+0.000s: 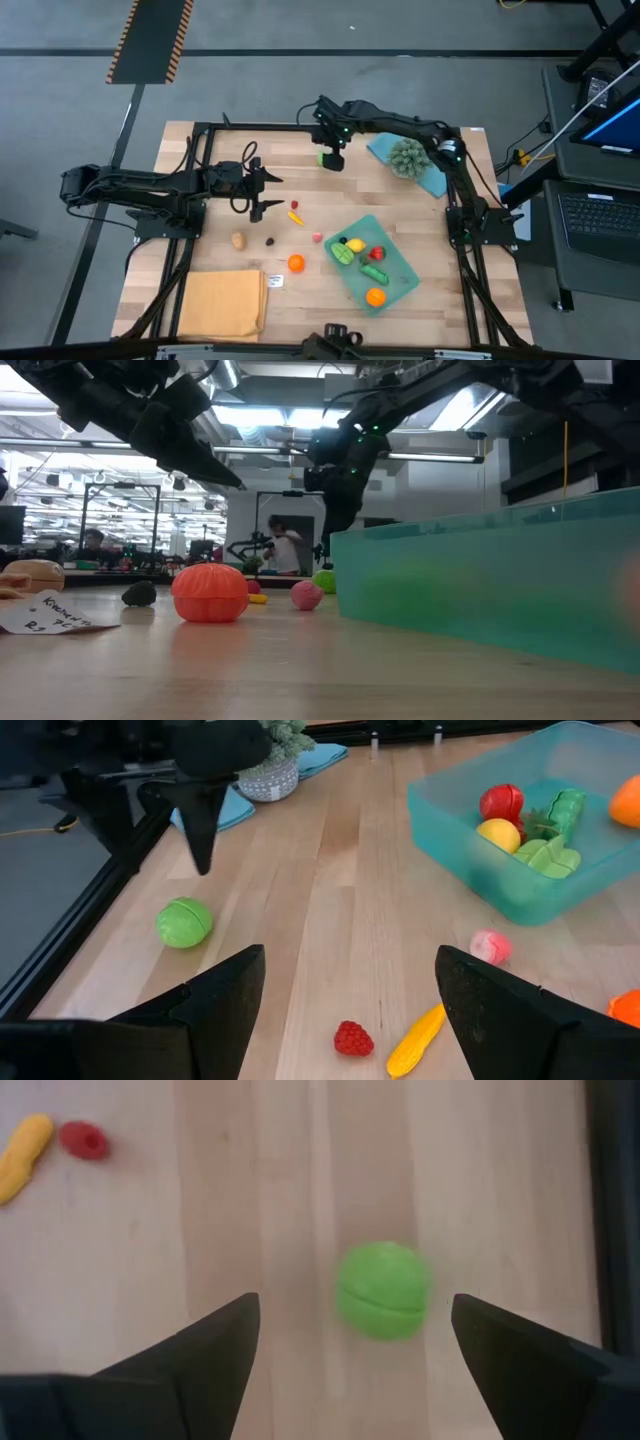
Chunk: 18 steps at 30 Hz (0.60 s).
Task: Pick and placing Produce into tupperware
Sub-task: Put the cabbage into the green bin
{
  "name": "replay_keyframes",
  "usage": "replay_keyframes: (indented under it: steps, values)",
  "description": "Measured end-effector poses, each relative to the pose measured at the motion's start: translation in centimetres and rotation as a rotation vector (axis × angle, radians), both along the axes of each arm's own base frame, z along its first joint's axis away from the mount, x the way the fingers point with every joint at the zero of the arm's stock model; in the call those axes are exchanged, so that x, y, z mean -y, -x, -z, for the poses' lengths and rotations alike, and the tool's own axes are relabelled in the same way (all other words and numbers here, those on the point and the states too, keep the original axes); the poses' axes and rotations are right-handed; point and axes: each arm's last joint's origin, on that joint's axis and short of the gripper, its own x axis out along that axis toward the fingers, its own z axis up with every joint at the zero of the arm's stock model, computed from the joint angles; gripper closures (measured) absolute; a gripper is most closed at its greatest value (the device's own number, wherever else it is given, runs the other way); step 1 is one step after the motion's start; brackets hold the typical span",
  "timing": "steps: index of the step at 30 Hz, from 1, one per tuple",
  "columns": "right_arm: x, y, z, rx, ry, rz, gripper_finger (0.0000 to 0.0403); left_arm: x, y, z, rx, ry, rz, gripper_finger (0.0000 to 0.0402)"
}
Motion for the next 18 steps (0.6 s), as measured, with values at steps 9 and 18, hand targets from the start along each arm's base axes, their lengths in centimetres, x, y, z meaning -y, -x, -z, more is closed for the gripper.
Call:
replay_keyframes:
  steps: [9,18]
  values:
    - [0.56,-0.46,-0.15,-0.005,0.036,0.035,0.0074,0.02,0.14,0.28,-0.032,0.006,0.0,0.0115]
    - [0.53,-0.43,-0.14,-0.008,0.014,0.084,0.0074,0.03,0.17,0.35,-0.039,0.007,0.0,0.0115]
